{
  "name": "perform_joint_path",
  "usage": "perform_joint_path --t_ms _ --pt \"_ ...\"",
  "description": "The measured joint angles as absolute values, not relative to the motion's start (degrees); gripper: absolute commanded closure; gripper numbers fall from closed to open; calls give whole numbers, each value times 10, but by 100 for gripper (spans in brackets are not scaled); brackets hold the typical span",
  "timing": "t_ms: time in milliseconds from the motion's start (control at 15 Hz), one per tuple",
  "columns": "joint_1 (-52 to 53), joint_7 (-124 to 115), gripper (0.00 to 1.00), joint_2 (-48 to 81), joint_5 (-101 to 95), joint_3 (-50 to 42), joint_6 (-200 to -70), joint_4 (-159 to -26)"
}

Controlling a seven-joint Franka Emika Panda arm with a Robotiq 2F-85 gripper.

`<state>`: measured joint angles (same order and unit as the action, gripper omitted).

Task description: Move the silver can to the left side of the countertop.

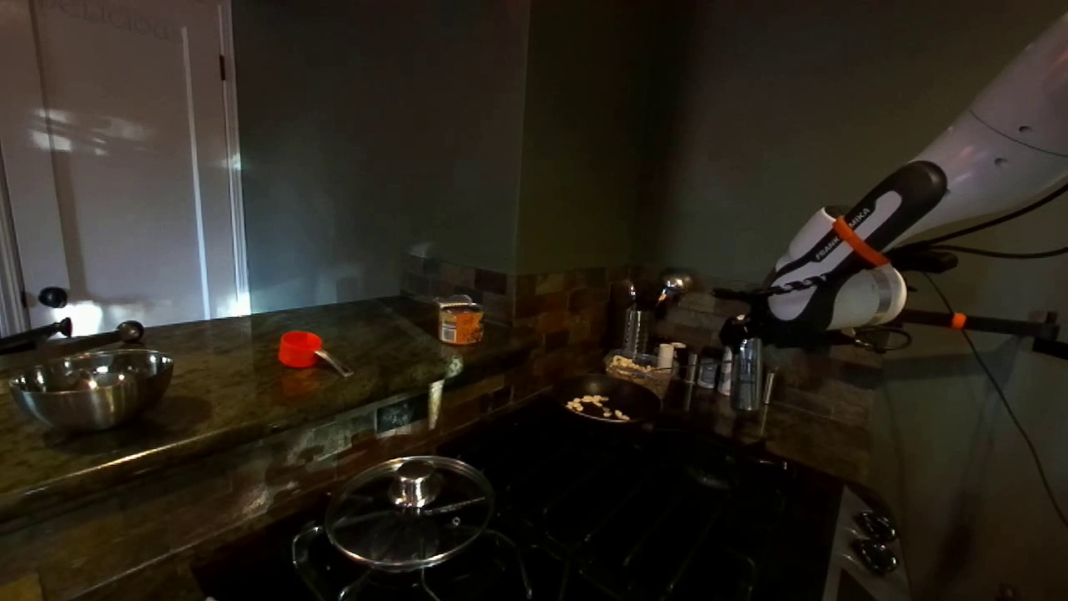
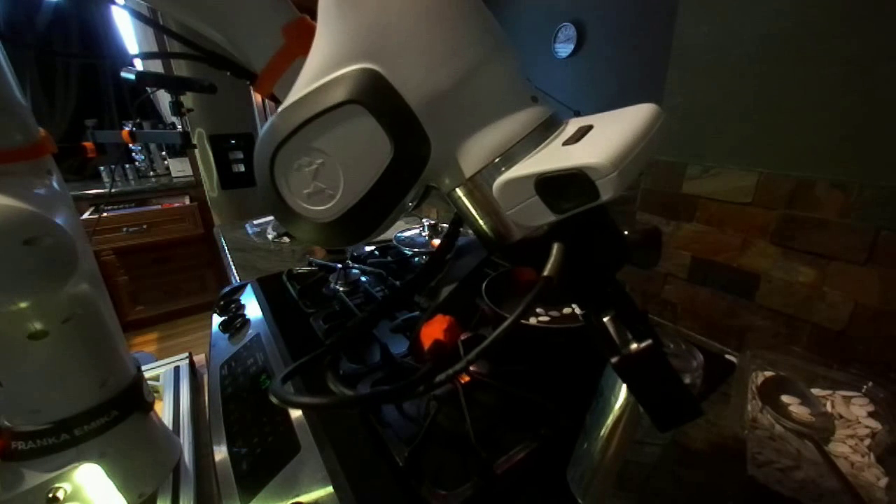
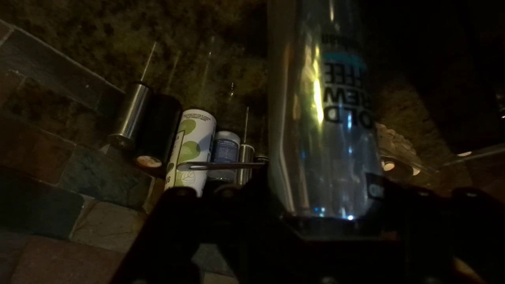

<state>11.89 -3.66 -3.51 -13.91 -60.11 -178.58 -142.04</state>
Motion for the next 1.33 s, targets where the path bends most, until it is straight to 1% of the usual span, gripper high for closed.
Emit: perform_joint_path --t_ms 133,467,800,1067,1333 --pt "103 -35 77 -24 -126 -584 -1816 -1421" --pt "-11 -33 77 13 -68 -457 -1884 -1422" --pt "-85 -33 77 75 -10 -372 -1962 -1417" --pt "-109 -57 77 124 -2 -348 -1992 -1398" --pt "-122 -38 77 124 8 -310 -1996 -1390"
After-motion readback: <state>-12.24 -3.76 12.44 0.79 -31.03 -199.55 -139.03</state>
